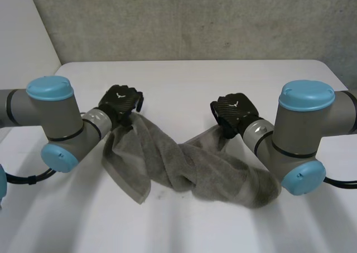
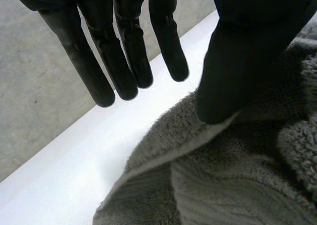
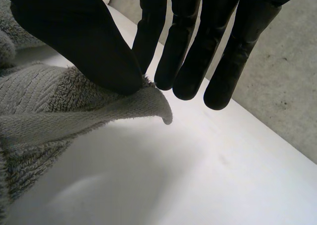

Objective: Fold the towel.

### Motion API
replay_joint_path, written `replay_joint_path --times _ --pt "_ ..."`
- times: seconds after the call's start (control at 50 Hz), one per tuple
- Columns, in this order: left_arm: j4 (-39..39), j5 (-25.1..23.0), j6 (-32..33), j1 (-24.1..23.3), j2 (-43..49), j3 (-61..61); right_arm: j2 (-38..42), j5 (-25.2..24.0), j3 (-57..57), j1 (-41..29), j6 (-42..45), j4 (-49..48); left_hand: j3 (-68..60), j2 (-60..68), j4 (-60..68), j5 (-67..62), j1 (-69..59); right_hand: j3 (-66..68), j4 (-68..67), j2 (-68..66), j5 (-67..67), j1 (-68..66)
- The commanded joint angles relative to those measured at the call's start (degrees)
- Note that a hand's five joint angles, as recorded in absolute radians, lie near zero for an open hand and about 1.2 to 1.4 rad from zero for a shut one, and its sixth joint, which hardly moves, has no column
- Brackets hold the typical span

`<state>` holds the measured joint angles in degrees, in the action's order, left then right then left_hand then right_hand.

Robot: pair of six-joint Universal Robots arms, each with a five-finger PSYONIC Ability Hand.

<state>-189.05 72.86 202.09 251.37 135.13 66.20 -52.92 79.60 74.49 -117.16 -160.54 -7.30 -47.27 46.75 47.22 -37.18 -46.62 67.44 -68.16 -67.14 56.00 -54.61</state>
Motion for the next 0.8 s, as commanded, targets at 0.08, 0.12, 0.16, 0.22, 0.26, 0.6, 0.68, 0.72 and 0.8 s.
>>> replay_joint_path --times 0.08,0.12,0.16,0.22,0.26,0.6,0.68,0.72,0.8 --pt "1.0 -0.1 4.8 0.3 -1.2 2.0 -0.5 -0.3 0.4 0.3 0.1 0.2 10.3 -9.8 -10.3 10.2 9.7 12.6 -11.8 -12.9 14.0 -25.4" --pt "1.0 -0.1 6.1 0.4 -2.0 2.6 -0.7 -0.3 0.5 0.6 0.1 0.1 10.8 -10.3 -10.8 10.7 10.2 12.6 -11.8 -12.9 14.0 -25.4" --pt "1.0 -0.1 7.2 0.8 -2.7 3.3 -0.8 -0.3 0.6 0.6 0.1 0.2 12.2 -11.6 -12.1 12.1 11.5 12.6 -11.8 -12.9 14.0 -25.4" --pt "1.0 -0.1 8.9 1.3 -3.7 4.6 -0.9 -0.3 0.7 0.7 0.1 0.3 13.2 -12.7 -13.1 13.1 12.5 12.6 -11.8 -12.9 14.0 -25.4" --pt "1.2 -0.1 10.0 1.8 -4.6 5.5 -1.0 -0.3 0.7 0.7 0.1 0.4 13.3 -12.8 -13.3 13.2 12.7 12.6 -11.8 -12.9 14.0 -25.4" --pt "-0.4 -0.2 10.5 1.9 1.4 0.7 -1.0 -0.1 1.5 0.2 0.0 0.4 8.3 -7.8 -8.2 8.2 7.6 12.6 -11.8 -12.9 14.0 -25.4" --pt "-0.6 -0.1 10.6 1.9 5.7 -4.0 -1.1 -0.1 1.5 0.2 0.0 0.4 3.7 -3.2 -3.7 3.7 3.1 12.6 -11.8 -12.9 14.0 -25.4" --pt "-0.5 -0.1 10.7 1.9 7.0 -5.6 -1.1 -0.3 1.4 0.2 0.1 0.4 2.7 -2.2 -2.7 2.7 2.1 12.6 -11.8 -12.9 14.0 -25.4" --pt "-0.5 0.1 10.6 1.9 9.9 -10.5 -1.0 -0.1 0.7 0.3 0.1 0.0 -23.4 23.9 23.4 -23.5 -24.0 12.6 -11.8 -12.9 14.0 -25.4"
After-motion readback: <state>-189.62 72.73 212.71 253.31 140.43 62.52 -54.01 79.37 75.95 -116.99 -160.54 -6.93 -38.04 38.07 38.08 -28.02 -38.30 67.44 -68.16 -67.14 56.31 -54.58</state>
